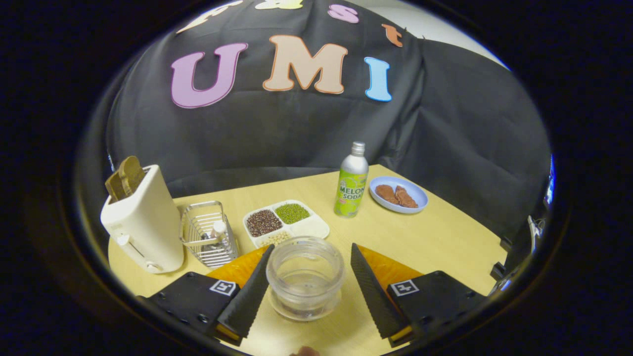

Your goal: Take the bottle from table, then pour the juice into the cup, finally place the bottle on the coaster

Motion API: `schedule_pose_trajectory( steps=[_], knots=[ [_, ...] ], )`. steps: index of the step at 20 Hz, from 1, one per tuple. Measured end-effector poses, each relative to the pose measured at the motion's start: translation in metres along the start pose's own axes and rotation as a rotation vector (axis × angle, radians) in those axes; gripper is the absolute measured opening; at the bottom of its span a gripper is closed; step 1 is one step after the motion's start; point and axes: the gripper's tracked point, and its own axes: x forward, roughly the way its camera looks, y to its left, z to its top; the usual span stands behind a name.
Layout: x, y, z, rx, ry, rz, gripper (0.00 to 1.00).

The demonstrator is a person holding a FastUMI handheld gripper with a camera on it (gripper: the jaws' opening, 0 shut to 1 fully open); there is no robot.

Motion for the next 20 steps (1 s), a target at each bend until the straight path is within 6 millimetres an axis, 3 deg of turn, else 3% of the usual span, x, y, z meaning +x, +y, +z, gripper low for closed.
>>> schedule_pose_trajectory(
  steps=[6, 11, 15, 20],
  knots=[
    [-0.052, -0.014, 0.027, -0.003, -0.104, 0.013, 0.96],
    [-0.131, -0.032, 0.033, -0.097, -0.24, 0.047, 0.96],
    [-0.182, -0.03, -0.005, -0.189, -0.27, 0.129, 0.96],
    [-0.227, 0.001, -0.057, -0.2, -0.24, 0.331, 0.96]
  ],
)
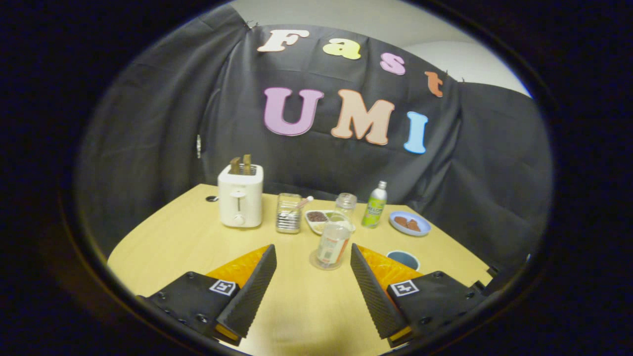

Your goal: Take the bottle from table, then pour the juice into the cup, finally place the bottle on the coaster

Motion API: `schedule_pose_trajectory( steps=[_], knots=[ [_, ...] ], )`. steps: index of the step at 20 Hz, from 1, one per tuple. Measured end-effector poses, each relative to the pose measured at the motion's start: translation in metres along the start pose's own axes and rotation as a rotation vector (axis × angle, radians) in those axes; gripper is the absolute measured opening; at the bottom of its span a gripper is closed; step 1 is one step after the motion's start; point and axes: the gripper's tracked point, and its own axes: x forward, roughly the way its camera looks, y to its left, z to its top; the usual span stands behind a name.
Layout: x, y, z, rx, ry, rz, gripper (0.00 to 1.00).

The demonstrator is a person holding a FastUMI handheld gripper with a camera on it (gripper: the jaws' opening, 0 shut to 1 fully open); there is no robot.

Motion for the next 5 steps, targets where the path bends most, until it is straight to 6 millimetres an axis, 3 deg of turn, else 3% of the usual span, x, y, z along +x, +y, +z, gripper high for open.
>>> schedule_pose_trajectory(
  steps=[5],
  knots=[
    [-0.034, 0.007, -0.004, 0.09, -0.024, 0.072, 0.96]
  ],
)
